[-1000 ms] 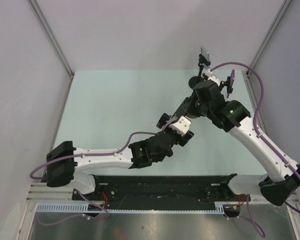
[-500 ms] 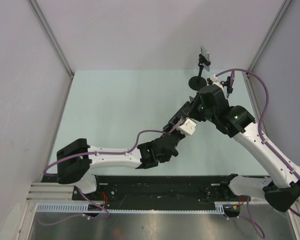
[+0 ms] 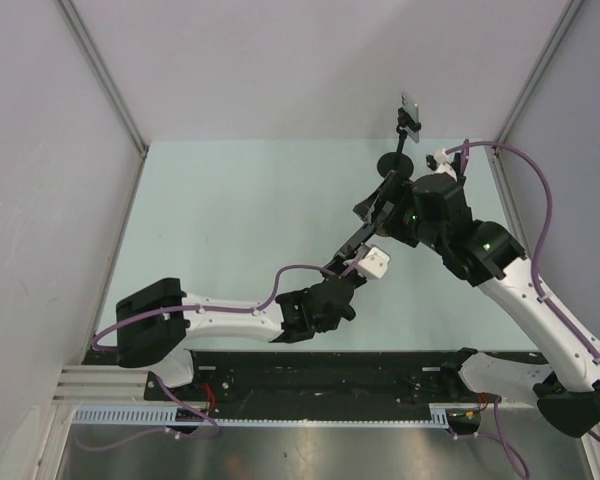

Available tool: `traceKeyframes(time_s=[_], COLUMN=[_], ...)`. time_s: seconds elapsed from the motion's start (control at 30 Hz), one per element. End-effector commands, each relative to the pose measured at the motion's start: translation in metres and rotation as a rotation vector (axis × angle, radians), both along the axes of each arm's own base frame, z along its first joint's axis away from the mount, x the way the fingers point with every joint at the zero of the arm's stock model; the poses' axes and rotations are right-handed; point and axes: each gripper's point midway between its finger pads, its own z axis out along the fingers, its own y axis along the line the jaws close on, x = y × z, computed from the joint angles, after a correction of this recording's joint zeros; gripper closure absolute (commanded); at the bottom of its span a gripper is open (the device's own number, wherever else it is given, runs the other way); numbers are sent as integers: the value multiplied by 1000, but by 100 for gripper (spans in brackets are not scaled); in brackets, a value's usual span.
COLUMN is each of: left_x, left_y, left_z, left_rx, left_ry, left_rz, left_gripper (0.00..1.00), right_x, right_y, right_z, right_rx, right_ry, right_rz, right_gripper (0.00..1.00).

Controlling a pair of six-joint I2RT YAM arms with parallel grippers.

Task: Remove the phone from the phone stand

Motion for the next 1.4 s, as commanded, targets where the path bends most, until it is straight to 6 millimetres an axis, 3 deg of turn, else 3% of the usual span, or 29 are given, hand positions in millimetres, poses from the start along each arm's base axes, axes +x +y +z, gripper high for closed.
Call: traceKeyframes(time_s=[0.0,0.07,0.27,0.4,0.43,0.5,0.53,0.57,0.6,0.63,0.7,0.8,0.87,0.93,0.97,1.0,1.07,1.1,1.17,1.2,1.37], left_x=[-6,-8,-7,2,11,11,24,29,27,40,44,76,87,102,109,122,131,141,148,157,179], left_y=[6,8,17,34,49,53,74,82,83,104,113,157,174,197,205,224,232,247,249,261,282], left_z=[34,31,11,1,0,0,-3,-3,-4,-4,-4,-4,-15,-11,-22,-20,-37,-39,-41,-60,-84], left_rx=[-205,-227,-283,-367,-389,-459,-477,-501,-503,-514,-523,-577,-581,-614,-625,-650,-664,-679,-690,-710,-851], left_ry=[9,28,173,302,327,405,421,441,476,483,530,569,625,651,686,679,748,749,779,825,966], left_rz=[-10,-24,-69,-77,-58,-110,-73,-65,-114,-75,-123,-91,-68,-77,-65,-31,-56,-39,-92,-71,-119], left_gripper=[100,99,100,100,100,100,100,100,99,100,100,100,100,100,100,99,100,100,100,100,100], right_x=[1,2,-4,-15,-16,-21,-22,-22,-22,-22,-20,-12,-9,-5,-4,1,5,7,11,11,12], right_y=[-6,-12,-39,-59,-62,-67,-67,-68,-67,-65,-61,-53,-47,-41,-36,-33,-28,-26,-18,-16,2], right_z=[37,41,54,58,51,54,46,44,47,42,41,28,25,19,16,10,9,7,3,1,-16], right_rx=[43,40,-18,-73,-90,-103,-116,-118,-117,-124,-136,-159,-160,-178,-180,-195,-194,-196,-192,-196,-218], right_ry=[-135,-155,-235,-294,-292,-337,-335,-342,-365,-364,-384,-399,-404,-404,-404,-393,-396,-392,-384,-381,-360], right_rz=[18,13,-15,-36,-34,-25,-20,-15,-7,6,34,68,87,117,137,146,155,155,166,169,204], right_gripper=[6,0,0,0,0,0,0,0,0,0,0,0,0,0,0,0,0,0,1,1,2])
